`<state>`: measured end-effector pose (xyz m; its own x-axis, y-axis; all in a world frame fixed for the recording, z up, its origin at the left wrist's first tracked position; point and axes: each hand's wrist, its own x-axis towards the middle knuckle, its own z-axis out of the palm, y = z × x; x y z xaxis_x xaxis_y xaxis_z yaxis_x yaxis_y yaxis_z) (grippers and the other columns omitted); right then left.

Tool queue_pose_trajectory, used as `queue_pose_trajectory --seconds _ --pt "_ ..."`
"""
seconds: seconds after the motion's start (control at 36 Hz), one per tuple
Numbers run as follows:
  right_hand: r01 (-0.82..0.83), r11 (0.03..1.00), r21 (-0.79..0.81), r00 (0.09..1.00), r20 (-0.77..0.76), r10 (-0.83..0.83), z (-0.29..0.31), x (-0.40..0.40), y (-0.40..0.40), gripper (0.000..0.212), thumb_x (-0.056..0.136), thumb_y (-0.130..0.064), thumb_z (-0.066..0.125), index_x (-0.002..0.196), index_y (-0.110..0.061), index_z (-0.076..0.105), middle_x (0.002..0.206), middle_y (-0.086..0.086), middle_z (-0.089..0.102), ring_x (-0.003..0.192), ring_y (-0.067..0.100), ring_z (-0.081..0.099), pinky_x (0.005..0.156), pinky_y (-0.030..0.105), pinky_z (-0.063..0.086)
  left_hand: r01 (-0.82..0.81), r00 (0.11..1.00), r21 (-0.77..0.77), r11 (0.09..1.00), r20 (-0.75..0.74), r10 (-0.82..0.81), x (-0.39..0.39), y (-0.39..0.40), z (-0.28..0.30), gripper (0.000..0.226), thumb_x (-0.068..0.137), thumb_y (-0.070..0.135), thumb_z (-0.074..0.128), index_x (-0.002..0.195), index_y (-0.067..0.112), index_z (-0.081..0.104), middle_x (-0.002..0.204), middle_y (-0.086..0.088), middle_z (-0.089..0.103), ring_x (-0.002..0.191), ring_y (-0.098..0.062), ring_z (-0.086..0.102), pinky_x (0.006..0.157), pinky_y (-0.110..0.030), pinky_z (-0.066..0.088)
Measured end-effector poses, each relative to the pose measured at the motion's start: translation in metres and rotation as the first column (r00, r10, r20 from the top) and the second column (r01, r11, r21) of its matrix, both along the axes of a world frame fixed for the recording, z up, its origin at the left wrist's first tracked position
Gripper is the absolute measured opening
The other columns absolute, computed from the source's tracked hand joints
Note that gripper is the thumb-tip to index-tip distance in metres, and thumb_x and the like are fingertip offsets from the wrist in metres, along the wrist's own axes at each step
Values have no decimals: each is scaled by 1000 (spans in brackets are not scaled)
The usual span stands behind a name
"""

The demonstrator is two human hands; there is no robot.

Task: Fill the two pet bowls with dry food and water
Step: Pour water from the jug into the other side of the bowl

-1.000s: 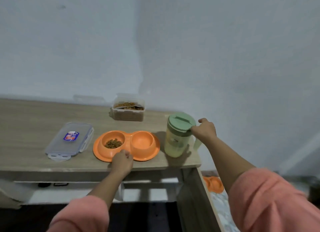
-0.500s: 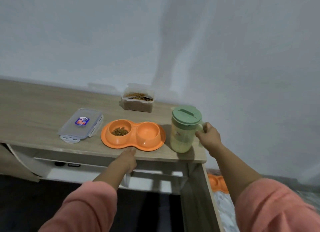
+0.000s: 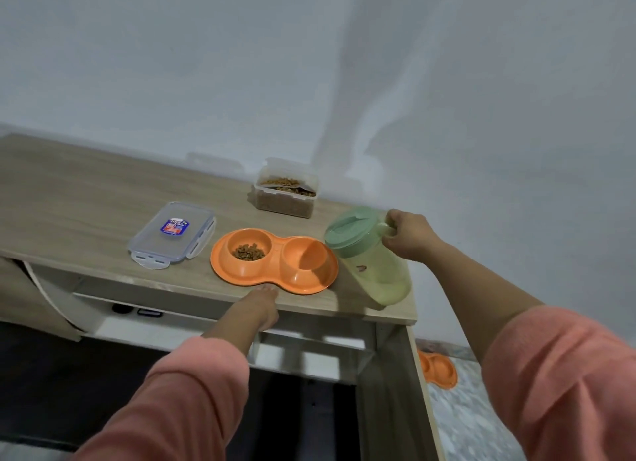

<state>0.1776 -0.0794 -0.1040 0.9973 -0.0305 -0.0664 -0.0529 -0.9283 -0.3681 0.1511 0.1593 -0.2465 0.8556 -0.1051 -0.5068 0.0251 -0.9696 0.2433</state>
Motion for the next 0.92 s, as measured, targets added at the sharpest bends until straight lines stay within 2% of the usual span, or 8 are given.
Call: queue_pose_trajectory --seconds 0.11,0.19,0.25,0.33,0.5,0.58,0.75,0.92 --pt "-25 998 -50 999 -26 24 3 6 11 9 91 -13 48 82 -12 45 74 0 44 74 22 44 50 22 32 4 1000 -13 1000 -12 -4 1 2 1 65 94 2 38 153 10 13 161 -6 9 149 -22 10 118 -30 15" --pt "-39 994 -106 998 -44 35 2 12 17 12 94 -19 46 84 -14 44 89 8 49 82 25 44 67 29 38 2 1000 -16 1000 -27 -2 1 4 2 66 93 1 38 154 12 13 161 -5 8 149 -22 10 119 -32 17" --pt "-40 991 -130 998 -57 33 1 15 20 19 94 -22 45 77 -17 42 93 10 50 87 27 44 71 32 39 0 999 -25 1000 -35 -1 1 5 4 66 94 0 38 154 12 13 161 -5 8 149 -22 10 119 -32 17" --pt "-40 983 -178 998 -59 29 -1 17 23 29 93 -17 42 66 -23 34 89 9 50 86 29 46 69 32 39 -2 999 -30 1000 -35 0 0 5 6 64 96 2 36 154 11 12 161 -5 7 149 -22 9 120 -32 15" --pt "-39 974 -225 998 -63 25 -2 20 26 6 91 -13 42 85 -14 44 88 8 51 86 29 48 68 31 40 4 998 -22 1000 -62 -5 2 6 5 65 95 2 35 154 13 10 162 -2 5 150 -20 7 121 -33 15" --pt "-48 970 -239 997 -66 34 -2 22 26 8 90 -9 41 83 -14 43 85 7 49 84 29 48 67 31 40 -4 997 -18 1000 -80 2 2 7 7 65 95 2 35 154 15 12 161 -4 8 149 -23 13 120 -36 20" --pt "-100 931 -351 994 -67 82 2 23 29 6 91 -7 41 89 -13 43 70 -3 38 81 25 48 71 29 37 -10 994 -2 1000 -111 9 3 6 7 66 94 4 37 154 15 12 162 -4 7 149 -23 12 120 -38 20" --pt "-94 933 -346 995 -65 76 1 24 27 6 91 -7 42 88 -13 44 89 6 49 82 26 49 69 30 38 21 996 17 1000 -85 -20 4 4 8 64 96 3 36 154 11 10 162 -3 5 150 -20 6 121 -32 15"
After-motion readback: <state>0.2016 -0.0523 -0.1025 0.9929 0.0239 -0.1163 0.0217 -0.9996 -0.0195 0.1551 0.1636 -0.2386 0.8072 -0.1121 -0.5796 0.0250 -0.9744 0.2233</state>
